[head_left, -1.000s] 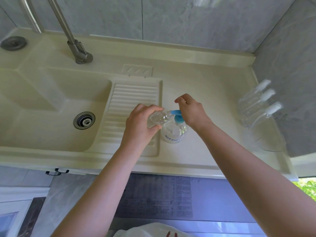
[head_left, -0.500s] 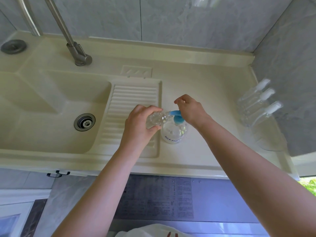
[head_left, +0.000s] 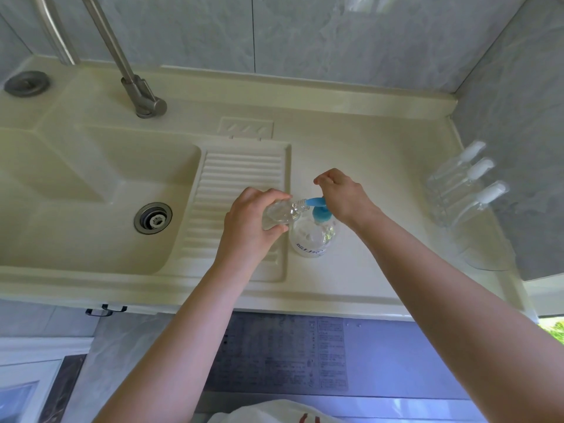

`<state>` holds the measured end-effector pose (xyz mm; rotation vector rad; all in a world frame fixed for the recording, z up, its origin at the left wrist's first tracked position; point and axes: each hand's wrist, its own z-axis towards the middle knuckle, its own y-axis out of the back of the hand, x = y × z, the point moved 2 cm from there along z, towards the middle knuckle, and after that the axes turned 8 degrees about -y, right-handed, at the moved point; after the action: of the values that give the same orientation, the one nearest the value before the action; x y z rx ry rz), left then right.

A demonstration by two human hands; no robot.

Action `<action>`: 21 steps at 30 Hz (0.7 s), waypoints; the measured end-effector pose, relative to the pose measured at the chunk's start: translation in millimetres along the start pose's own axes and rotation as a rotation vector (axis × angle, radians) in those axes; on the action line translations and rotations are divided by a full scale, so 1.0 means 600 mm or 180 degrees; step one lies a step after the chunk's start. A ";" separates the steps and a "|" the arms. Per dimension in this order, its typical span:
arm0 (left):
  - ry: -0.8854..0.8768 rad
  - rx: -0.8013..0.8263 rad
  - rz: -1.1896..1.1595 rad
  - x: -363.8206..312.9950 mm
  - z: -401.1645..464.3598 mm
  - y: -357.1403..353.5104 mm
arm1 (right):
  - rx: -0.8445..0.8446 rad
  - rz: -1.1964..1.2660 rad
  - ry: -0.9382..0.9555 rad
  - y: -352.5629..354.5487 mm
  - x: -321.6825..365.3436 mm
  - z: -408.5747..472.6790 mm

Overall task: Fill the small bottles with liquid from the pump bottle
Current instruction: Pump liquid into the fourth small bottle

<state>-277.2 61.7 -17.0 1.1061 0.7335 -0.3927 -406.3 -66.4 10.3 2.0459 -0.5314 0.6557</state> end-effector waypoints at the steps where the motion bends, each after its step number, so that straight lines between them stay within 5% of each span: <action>1: 0.0001 -0.0002 -0.0007 0.000 0.000 0.000 | -0.0009 -0.0005 0.0014 0.000 0.000 0.000; 21: 0.0065 0.0020 -0.0040 0.002 -0.001 0.001 | -0.0158 -0.0065 0.0139 -0.006 0.000 0.002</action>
<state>-275.9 62.8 -17.6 1.1132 0.7578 -0.3951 -404.1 -65.4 7.7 1.9836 -0.4961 0.6671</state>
